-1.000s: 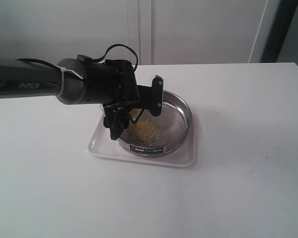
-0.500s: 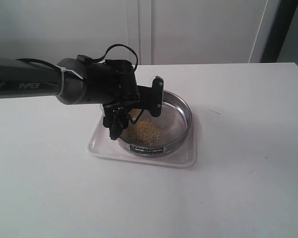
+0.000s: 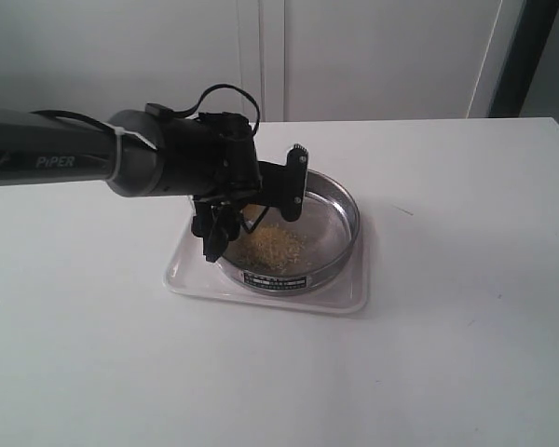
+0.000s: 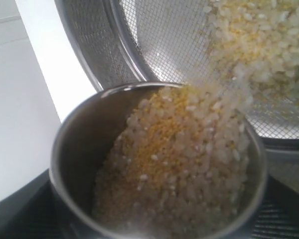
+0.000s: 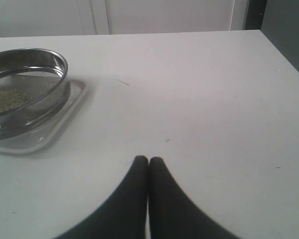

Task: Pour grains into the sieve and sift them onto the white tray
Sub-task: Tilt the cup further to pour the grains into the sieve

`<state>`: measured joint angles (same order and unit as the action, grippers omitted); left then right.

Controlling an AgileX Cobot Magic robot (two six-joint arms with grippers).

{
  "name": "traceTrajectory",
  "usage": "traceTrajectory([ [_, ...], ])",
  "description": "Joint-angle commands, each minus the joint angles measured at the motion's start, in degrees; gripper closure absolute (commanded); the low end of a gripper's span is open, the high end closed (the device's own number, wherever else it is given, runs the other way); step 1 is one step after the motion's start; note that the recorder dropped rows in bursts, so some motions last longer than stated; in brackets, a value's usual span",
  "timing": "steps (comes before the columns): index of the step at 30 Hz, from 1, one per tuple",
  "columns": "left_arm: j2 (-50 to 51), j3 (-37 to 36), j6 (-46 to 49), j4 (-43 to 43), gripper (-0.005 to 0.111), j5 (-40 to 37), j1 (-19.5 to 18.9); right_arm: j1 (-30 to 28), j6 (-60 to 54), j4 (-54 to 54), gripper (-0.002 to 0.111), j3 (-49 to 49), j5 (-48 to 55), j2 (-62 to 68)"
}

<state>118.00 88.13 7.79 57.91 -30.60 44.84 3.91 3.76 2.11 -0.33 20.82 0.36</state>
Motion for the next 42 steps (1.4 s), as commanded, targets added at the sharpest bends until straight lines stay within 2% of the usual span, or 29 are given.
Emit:
traceTrajectory([
  [1, -0.7, 0.6, -0.1, 3.3, 0.107, -0.6, 1.0, 0.1, -0.1, -0.4, 0.108, 0.3, -0.7, -0.4],
  [32, -0.7, 0.6, -0.1, 8.8, 0.107, -0.6, 1.2, 0.1, -0.1, -0.4, 0.108, 0.3, -0.7, -0.4],
  [42, -0.7, 0.6, 4.1, 10.1, 0.107, -0.5, 1.2, 0.1, -0.1, -0.4, 0.108, 0.3, -0.7, -0.4],
])
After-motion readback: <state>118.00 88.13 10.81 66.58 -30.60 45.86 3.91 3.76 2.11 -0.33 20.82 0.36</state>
